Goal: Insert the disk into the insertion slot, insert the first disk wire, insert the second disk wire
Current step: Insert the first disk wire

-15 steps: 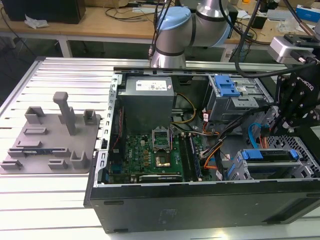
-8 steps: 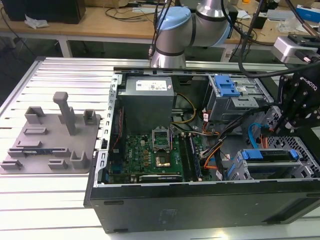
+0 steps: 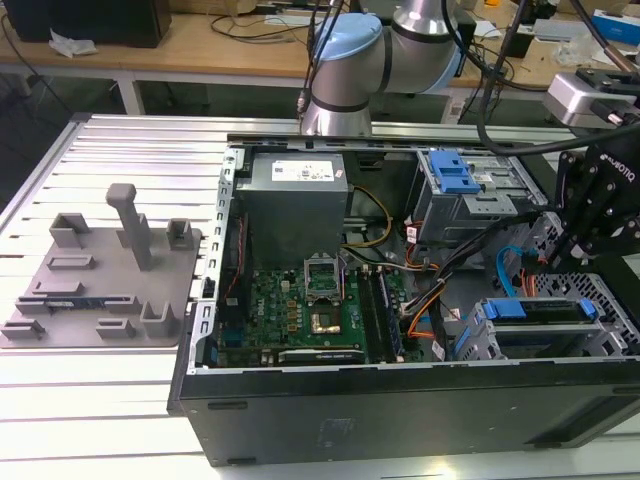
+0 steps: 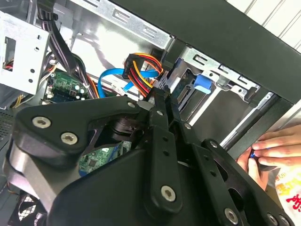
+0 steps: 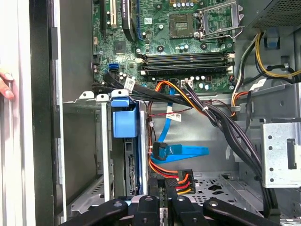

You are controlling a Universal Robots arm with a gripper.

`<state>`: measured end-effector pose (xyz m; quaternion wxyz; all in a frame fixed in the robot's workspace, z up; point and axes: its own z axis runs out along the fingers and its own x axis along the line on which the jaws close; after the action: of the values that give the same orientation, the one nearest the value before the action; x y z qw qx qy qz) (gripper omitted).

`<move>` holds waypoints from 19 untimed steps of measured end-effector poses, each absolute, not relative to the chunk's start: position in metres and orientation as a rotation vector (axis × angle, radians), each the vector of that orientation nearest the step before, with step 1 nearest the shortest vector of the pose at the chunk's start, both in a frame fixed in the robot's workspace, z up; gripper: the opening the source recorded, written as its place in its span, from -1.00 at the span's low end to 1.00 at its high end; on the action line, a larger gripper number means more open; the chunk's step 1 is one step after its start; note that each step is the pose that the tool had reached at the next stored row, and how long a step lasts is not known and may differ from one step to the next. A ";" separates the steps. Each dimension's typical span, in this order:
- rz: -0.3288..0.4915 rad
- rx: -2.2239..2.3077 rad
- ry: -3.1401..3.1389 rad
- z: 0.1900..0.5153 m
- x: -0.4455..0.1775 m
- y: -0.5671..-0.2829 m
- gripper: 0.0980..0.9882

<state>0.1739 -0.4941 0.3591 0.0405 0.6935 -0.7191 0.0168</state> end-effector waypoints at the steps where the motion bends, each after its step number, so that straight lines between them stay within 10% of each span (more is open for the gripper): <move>1: 0.052 2.117 -2.209 0.359 0.174 -0.494 -0.85; 19: 0.063 2.102 -2.234 0.357 0.175 -0.506 -0.85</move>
<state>0.1750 -0.5056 0.3571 0.0366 0.6847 -0.7276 0.0205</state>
